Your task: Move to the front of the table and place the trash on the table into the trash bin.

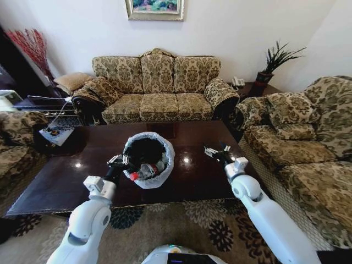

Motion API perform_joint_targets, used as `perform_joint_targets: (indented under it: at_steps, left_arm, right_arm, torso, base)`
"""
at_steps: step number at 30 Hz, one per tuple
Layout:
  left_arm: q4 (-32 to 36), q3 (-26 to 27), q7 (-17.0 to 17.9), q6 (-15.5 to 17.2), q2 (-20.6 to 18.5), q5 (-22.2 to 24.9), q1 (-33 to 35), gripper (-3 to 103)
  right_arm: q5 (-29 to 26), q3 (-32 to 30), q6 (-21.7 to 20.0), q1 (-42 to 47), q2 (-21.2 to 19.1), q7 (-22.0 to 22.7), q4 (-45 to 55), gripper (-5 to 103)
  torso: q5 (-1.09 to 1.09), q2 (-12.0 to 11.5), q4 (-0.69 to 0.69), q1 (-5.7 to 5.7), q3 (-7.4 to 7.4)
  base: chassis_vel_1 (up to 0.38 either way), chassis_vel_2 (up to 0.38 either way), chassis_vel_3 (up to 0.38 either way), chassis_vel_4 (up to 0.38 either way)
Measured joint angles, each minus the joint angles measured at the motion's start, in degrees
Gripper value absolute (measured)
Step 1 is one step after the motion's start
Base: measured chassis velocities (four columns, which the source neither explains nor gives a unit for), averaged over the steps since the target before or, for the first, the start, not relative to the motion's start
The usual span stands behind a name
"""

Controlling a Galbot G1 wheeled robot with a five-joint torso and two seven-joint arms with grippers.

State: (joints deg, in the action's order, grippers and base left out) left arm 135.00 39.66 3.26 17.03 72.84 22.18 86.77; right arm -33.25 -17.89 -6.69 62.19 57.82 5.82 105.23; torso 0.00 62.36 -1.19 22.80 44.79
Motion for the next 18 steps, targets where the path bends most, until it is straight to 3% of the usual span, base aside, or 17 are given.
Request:
perform_joint_targets:
  at_steps: [8,13,18]
  left_arm:
    - [1.48,0.09,-0.01,-0.08,0.13,-0.02,0.70,3]
    - [1.93,0.00,-0.11,-0.16,0.31,-0.06,0.92,3]
    - [2.01,-0.18,-0.22,-0.27,0.25,-0.17,0.95,3]
  right_arm:
    - [0.73,-2.15,0.32,0.20,1.54,-0.31,-4.06,100]
    - [2.62,-0.10,4.45,-2.34,3.49,-0.81,-11.93,100]
    - [4.55,2.67,5.10,-5.44,6.27,-4.62,-21.11,100]
  torso:
    - [0.03,0.00,0.02,0.00,0.00]
    - [0.02,0.00,0.03,0.00,0.00]
    - [0.02,0.00,0.04,0.00,0.01]
  base:
    - [-0.224,-0.228,0.225,0.234]
    - [-0.247,-0.277,0.222,0.250]
    - [-0.074,-0.076,0.075,0.070]
